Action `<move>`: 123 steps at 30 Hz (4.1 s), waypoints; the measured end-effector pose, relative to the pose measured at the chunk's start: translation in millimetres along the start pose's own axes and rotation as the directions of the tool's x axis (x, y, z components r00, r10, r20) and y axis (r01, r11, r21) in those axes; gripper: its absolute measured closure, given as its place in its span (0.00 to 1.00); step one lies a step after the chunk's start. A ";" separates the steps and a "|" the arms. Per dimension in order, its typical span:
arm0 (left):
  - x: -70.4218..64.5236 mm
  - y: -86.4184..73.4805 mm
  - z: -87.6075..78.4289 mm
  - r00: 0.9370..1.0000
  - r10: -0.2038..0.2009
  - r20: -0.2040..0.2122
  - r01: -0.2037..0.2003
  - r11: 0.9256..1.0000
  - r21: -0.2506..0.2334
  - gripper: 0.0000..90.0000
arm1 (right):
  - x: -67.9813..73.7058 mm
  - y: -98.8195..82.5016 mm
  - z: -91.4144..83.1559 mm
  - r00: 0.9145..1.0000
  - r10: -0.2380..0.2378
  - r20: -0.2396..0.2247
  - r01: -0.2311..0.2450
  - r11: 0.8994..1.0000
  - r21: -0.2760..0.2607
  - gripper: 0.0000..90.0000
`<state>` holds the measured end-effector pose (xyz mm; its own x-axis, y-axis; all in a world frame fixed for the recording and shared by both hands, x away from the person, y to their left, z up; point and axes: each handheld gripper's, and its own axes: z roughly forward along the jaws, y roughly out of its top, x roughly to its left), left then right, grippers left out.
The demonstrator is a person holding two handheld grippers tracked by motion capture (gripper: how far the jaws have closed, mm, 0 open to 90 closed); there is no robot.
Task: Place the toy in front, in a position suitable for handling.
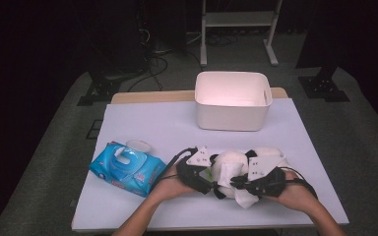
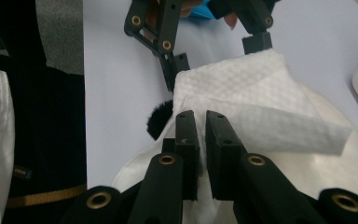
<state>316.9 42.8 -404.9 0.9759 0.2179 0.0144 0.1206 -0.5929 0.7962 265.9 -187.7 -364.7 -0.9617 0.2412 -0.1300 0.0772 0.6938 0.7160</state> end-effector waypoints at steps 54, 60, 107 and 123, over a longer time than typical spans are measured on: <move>1.1 -4.2 -0.2 0.999 -0.013 0.046 0.013 1.000 0.000 0.29 | -50.7 29.6 3.9 0.999 0.020 -0.045 -0.014 0.990 0.141 0.92; 3.5 -2.7 -3.9 0.998 -0.029 0.051 0.030 0.999 -0.015 0.29 | -62.3 9.5 -12.3 0.996 0.090 -0.004 -0.089 0.987 0.136 0.92; 2.9 0.3 -1.2 0.993 -0.055 0.101 0.060 0.997 -0.049 0.22 | -50.5 -0.5 -27.9 0.995 0.099 -0.006 -0.097 0.985 0.139 0.93; -2.6 -1.9 3.3 0.995 -0.025 0.096 0.028 0.999 -0.031 0.30 | -61.1 34.9 6.3 0.996 0.074 -0.056 -0.062 0.979 0.194 0.92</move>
<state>314.7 40.8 -408.5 0.9855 0.1572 -0.0638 0.1425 -0.5625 0.8144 329.0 -174.0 -336.1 -0.9666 0.2534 -0.0384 0.1858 0.7958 0.5763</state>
